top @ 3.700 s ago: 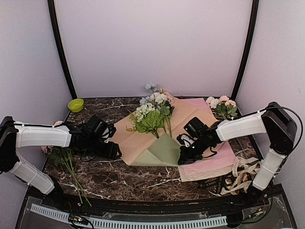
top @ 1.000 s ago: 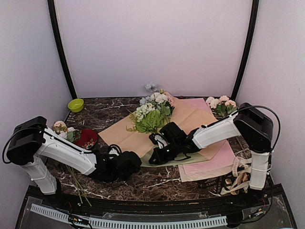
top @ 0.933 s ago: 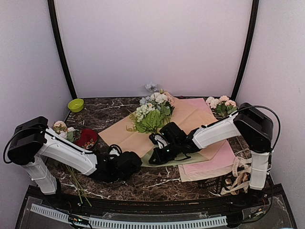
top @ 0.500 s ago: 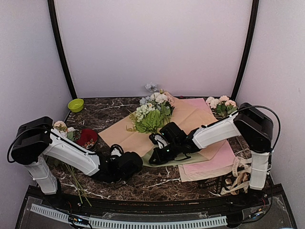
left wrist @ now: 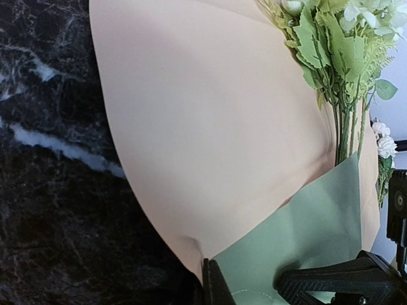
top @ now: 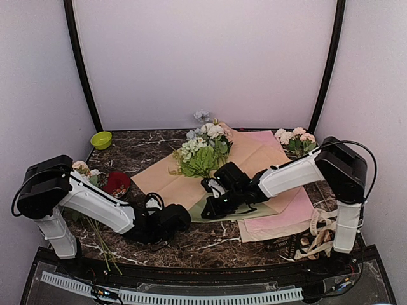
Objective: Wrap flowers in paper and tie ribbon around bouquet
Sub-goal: Pick up the one-fourth-folded wrapping paper from the center of the board, then fold the one-fourth-folded wrapping paper at the center of the board.
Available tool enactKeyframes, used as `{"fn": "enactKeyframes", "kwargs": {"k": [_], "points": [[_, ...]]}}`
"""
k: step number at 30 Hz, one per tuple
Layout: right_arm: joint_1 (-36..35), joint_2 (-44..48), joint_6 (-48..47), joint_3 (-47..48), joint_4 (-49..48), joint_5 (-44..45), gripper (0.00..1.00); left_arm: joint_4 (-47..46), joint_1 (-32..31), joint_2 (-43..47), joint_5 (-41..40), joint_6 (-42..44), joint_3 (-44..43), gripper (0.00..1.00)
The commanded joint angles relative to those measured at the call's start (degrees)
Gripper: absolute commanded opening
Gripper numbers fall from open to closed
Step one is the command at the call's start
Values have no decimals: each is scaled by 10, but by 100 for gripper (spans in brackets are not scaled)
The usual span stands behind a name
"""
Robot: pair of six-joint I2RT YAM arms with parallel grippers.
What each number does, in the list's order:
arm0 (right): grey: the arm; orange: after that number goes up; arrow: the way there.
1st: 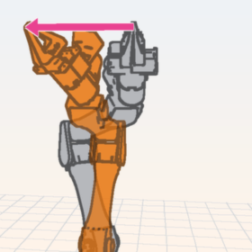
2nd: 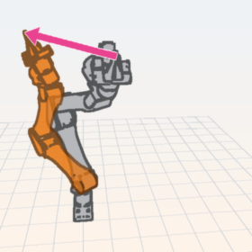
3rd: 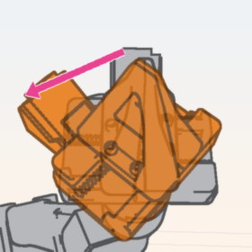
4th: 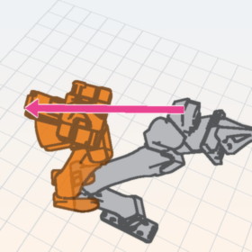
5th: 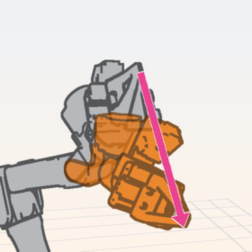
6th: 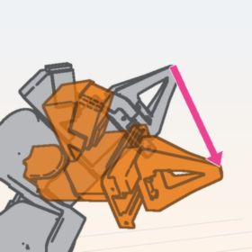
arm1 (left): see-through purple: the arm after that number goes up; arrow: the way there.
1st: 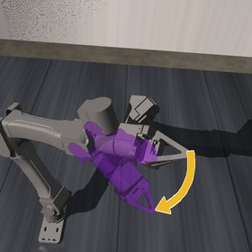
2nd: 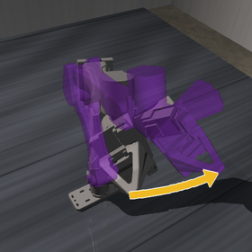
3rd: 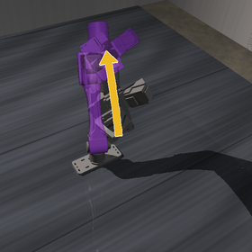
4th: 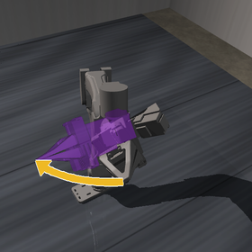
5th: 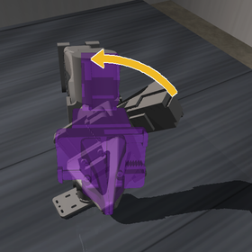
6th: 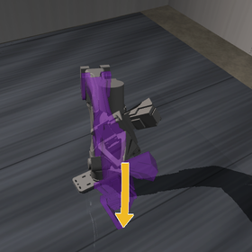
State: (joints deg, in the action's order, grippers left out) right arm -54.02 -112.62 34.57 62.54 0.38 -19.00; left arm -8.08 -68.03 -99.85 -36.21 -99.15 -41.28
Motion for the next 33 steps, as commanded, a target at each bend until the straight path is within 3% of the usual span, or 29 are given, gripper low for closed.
{"fn": "enactKeyframes", "kwargs": {"k": [1,14,26,33], "points": [[0,27,-5,-10,49,27,0,55,3,1,-28,27,-12,0],[35,27,7,-44,15,10,0,101,3,23,-65,132,-51,0],[42,21,37,-69,-45,-31,0,-18,3,11,-45,503,-127,0],[46,38,46,-73,-65,-43,0,-30,4,-28,12,599,-184,0]]}}
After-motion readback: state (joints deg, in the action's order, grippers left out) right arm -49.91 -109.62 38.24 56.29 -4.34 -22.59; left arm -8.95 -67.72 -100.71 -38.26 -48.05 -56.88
